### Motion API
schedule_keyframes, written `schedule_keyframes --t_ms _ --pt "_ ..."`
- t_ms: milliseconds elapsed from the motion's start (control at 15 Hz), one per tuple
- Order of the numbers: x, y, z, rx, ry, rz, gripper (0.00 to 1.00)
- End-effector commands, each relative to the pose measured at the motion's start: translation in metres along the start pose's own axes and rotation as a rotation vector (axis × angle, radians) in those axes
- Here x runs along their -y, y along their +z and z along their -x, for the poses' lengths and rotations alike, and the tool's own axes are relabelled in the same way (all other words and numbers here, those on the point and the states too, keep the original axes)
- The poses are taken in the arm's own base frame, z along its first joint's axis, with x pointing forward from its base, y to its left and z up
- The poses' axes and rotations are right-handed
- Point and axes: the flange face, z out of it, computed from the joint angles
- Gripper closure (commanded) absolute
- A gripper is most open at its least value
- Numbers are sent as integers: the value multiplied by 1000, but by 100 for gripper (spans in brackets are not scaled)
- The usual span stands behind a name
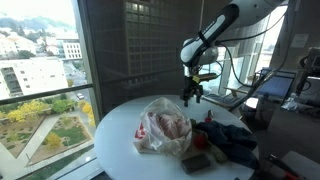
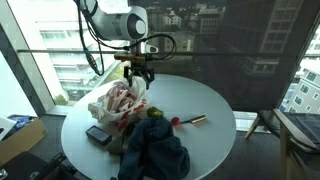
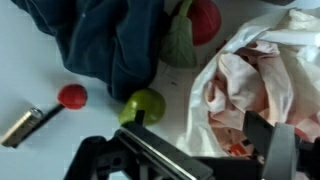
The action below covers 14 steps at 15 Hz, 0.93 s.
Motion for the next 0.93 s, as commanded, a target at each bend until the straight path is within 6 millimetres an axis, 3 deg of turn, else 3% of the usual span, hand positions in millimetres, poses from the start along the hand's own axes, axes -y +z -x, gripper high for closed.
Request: schedule_keyframes --t_ms 0,200,467,667,867 --pt "-61 15 36 11 173 -33 0" --pt "-105 54 38 5 240 -69 0" --pt "-134 108 34 23 276 -90 0" --pt "-142 143 26 65 278 -79 0" --pt "-126 163 18 125 200 -110 0"
